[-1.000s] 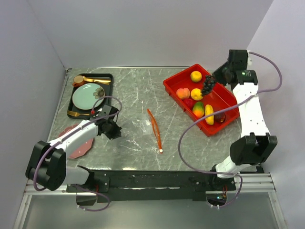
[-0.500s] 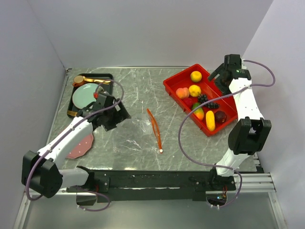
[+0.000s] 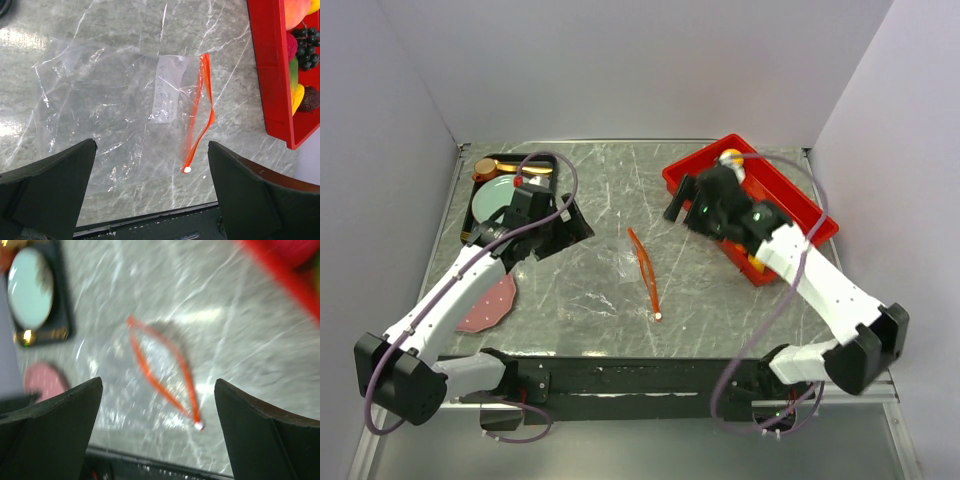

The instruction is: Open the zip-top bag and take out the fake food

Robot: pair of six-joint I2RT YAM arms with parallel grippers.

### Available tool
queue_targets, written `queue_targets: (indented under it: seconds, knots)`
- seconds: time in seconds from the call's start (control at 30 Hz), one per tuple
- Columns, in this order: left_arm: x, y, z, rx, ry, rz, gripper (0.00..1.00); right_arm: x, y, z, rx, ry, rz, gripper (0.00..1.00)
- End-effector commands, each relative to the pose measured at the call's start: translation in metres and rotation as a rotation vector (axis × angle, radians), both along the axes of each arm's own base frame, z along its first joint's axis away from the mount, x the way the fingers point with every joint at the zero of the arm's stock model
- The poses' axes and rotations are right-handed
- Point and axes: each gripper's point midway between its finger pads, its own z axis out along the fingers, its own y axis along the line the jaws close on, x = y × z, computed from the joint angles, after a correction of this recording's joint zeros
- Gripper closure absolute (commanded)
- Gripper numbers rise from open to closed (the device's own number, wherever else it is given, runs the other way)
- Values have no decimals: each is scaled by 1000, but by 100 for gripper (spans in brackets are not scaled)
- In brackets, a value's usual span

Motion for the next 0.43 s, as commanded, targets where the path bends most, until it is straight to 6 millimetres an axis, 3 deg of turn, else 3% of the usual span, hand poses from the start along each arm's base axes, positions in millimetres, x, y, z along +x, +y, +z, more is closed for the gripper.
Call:
queue_targets:
  seconds: [0.0, 0.03, 0.23, 0.4]
  knots:
    - [3, -1, 32, -17, -99, -37, 1, -25, 18, 16, 82, -102, 6, 0]
    - [2, -1, 32, -16, -98, -38, 1, -32, 20, 4, 90, -86, 19, 0]
    - [6, 5, 38, 6, -132, -18, 1, -46, -7, 4, 58, -132, -11, 0]
    - [10, 5, 52, -16, -206, -14, 0, -49, -9, 5, 65, -137, -9, 0]
